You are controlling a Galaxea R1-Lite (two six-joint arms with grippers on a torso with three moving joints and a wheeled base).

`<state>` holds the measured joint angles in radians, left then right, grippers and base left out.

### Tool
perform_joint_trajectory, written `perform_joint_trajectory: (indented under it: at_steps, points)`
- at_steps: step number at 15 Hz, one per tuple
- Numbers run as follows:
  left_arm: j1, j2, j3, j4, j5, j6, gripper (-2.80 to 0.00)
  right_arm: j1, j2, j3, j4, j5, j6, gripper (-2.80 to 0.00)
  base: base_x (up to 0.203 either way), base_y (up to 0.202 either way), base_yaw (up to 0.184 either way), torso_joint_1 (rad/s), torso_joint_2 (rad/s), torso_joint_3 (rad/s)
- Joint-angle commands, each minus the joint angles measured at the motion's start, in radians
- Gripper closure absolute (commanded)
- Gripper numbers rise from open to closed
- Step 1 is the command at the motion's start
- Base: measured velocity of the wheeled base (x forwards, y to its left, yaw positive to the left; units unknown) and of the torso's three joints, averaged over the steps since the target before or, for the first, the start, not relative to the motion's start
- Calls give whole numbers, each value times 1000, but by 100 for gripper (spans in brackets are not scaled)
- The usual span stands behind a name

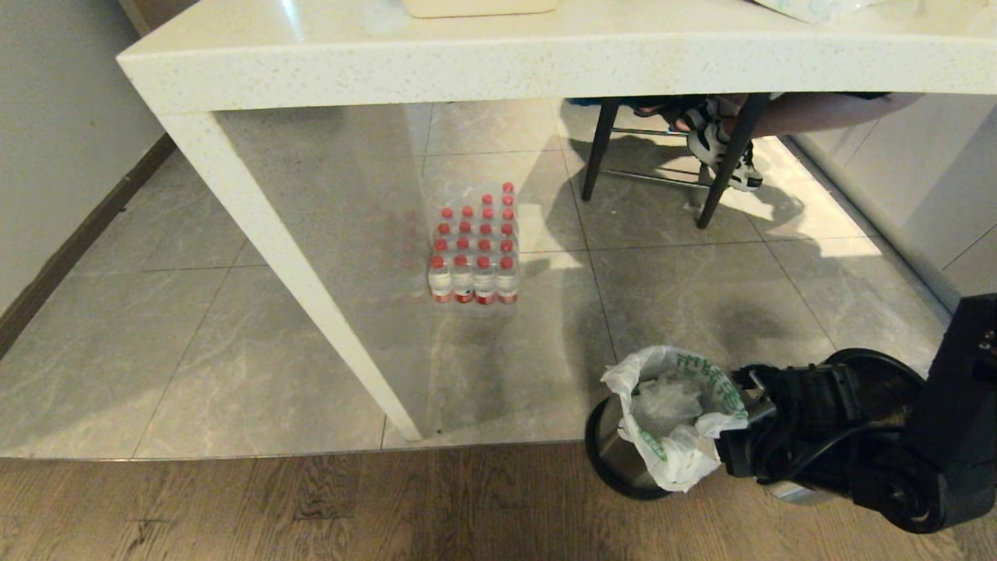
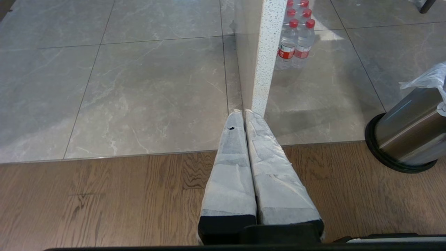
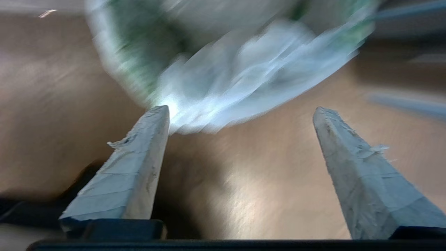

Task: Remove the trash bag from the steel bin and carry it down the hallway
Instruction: Pick up the trash bag

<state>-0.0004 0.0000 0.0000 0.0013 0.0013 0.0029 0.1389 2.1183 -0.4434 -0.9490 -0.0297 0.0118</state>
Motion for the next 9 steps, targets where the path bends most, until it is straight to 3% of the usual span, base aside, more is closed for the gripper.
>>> perform_joint_trajectory:
  at_steps: [1,9]
  points:
    - [0,0,0,0,0,-1,0,1,56,0,-53,-14,-10,-280,0,0,0,0,0,0]
    - [0,0,0,0,0,0,0,2,145,-8,-130,-30,3,-280,0,0,0,0,0,0]
